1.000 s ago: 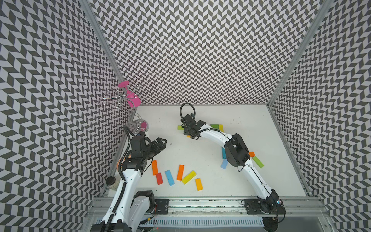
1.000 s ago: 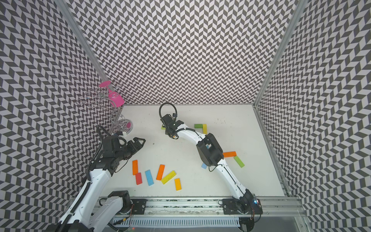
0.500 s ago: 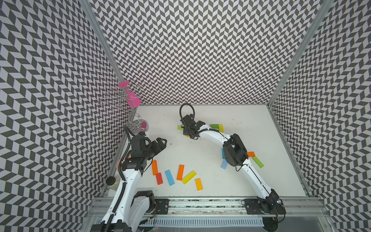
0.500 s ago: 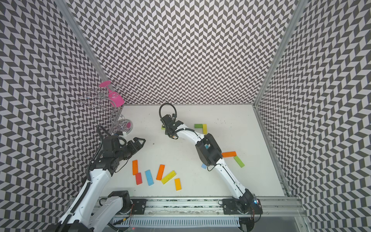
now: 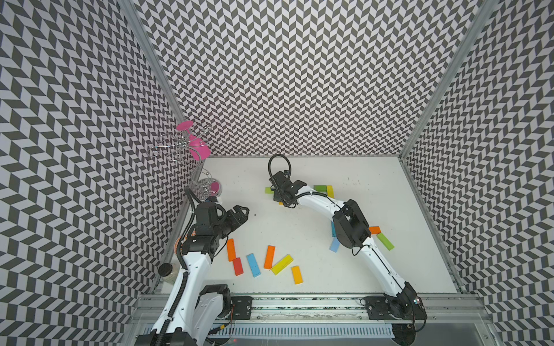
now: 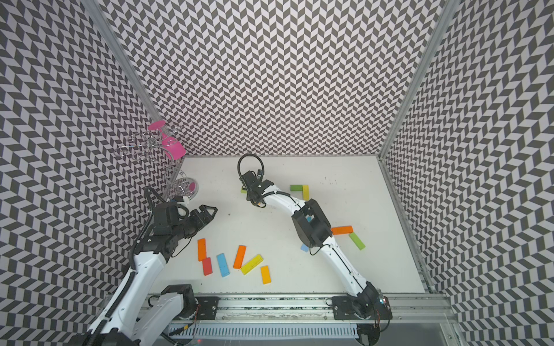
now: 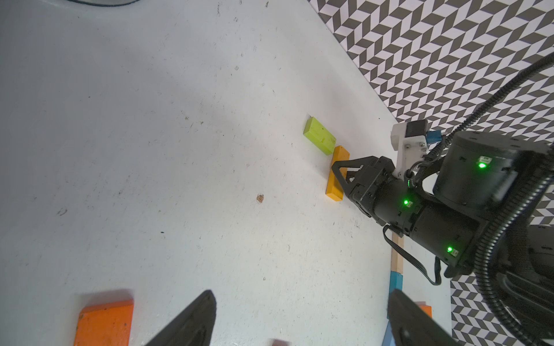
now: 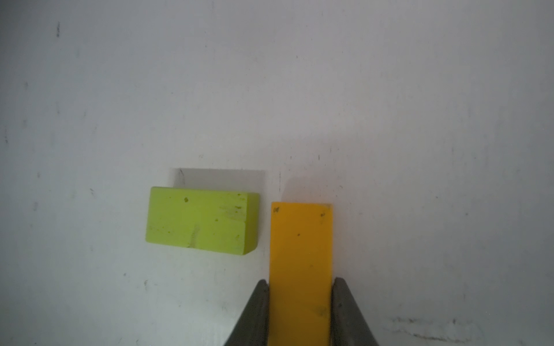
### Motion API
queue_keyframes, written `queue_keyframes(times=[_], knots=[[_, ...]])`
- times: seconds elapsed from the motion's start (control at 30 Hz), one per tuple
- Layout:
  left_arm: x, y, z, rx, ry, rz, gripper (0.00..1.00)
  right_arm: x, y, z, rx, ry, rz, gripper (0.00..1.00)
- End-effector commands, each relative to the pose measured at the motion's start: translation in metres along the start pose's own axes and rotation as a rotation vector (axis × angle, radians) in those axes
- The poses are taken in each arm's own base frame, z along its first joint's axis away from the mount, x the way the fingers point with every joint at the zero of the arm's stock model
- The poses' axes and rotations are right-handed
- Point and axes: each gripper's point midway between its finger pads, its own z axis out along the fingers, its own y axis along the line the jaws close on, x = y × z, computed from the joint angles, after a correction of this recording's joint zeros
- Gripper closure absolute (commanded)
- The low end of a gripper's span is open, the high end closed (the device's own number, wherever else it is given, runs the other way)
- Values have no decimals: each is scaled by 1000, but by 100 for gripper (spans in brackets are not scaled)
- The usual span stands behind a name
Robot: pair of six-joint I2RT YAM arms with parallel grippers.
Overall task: Assemble a giraffe with building blocks
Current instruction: Assemble the building block at the center of the board.
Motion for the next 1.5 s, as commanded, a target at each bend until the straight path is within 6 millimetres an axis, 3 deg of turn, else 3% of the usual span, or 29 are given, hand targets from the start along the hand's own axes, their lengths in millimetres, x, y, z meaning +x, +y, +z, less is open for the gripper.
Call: queue_keyframes(times=[0.0,0.77,1.23,1.47], knots=[[0,-3,0,17,-9,16,10,22,-3,5,12,60,10,74],[0,-3,-1,14,-16,17,10,29,2,-7,10,75,16,74],[0,-2,-1,12,-19,20,10,33,4,-5,9,80,11,64],[0,-1,-1,8,-21,20,10,24,10,-17,-12,62,10,59]])
